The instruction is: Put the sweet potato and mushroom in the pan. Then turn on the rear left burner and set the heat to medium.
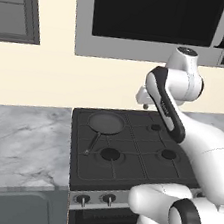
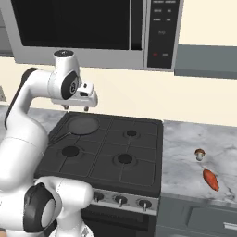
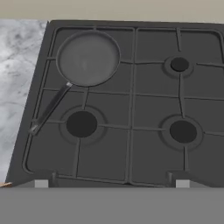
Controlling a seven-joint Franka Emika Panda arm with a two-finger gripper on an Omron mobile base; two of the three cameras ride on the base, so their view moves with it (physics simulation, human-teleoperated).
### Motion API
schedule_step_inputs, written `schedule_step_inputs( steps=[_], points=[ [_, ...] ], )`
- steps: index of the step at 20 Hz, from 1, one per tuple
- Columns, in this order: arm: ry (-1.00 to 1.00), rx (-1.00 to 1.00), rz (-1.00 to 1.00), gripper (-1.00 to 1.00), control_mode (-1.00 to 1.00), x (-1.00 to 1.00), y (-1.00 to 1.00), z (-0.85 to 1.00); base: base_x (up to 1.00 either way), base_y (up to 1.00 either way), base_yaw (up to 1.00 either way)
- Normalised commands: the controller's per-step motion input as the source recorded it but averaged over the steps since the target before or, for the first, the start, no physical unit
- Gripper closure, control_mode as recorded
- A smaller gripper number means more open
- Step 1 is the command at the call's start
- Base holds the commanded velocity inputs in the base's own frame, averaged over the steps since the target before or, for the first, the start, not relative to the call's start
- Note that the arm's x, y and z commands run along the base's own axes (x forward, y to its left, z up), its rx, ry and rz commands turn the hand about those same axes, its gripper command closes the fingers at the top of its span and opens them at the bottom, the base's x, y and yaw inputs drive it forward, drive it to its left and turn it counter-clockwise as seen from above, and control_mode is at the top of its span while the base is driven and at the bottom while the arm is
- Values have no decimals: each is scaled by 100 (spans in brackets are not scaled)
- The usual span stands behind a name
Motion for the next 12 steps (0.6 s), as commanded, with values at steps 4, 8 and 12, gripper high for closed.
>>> schedule_step_inputs(
  steps=[4, 8, 12],
  points=[
    [8, -1, 7, -100, -100, -3, 5, -7, 0, 0, 0],
    [2, 0, 0, -100, -100, -31, -81, -6, 0, 0, 0],
    [3, 0, 0, -100, -100, -7, -100, -5, 0, 0, 0]
  ],
)
